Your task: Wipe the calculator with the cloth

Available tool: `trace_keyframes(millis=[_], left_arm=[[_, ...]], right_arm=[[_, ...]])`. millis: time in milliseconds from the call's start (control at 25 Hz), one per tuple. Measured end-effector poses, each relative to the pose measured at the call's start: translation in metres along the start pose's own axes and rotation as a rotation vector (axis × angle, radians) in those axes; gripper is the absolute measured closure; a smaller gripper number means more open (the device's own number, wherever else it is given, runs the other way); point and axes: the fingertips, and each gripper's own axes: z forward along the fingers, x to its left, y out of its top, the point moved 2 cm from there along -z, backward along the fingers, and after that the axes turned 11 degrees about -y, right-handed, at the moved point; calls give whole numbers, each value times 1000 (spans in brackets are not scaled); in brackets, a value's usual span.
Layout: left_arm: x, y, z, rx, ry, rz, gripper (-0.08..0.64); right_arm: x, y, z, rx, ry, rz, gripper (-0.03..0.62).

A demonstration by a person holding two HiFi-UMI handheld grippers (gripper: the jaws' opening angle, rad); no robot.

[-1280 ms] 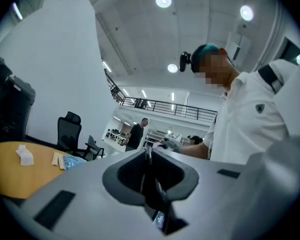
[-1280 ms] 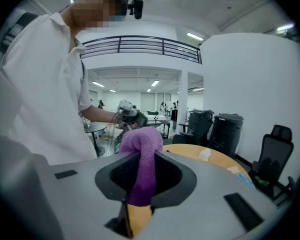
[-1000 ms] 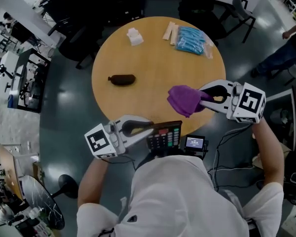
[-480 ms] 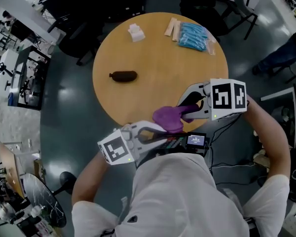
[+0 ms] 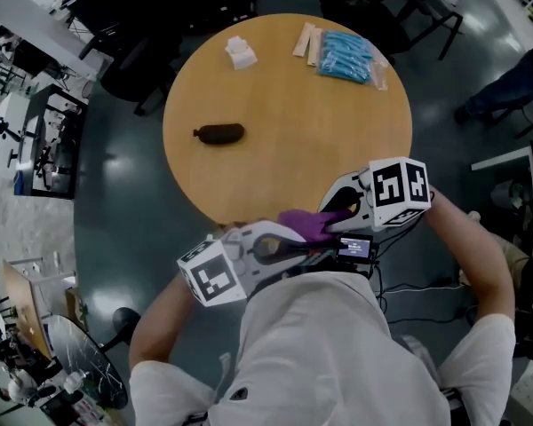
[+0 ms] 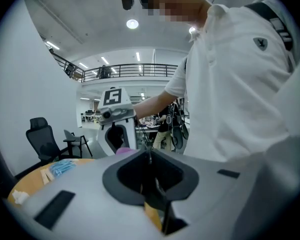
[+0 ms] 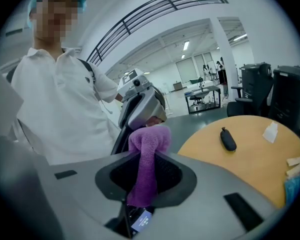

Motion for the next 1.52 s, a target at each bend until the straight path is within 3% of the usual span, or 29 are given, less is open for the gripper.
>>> trace_keyframes(millis=[520, 840, 1520], left_arm=[[5, 14, -3, -74, -9, -2, 517], [16, 29, -11, -114, 11, 72, 515], [32, 28, -23, -175, 43, 41, 517]], right_arm=[[-6, -24, 15, -124, 113, 167, 520], [-7, -35, 25, -206, 190, 273, 520], [19, -74, 39, -127, 248, 271, 520]])
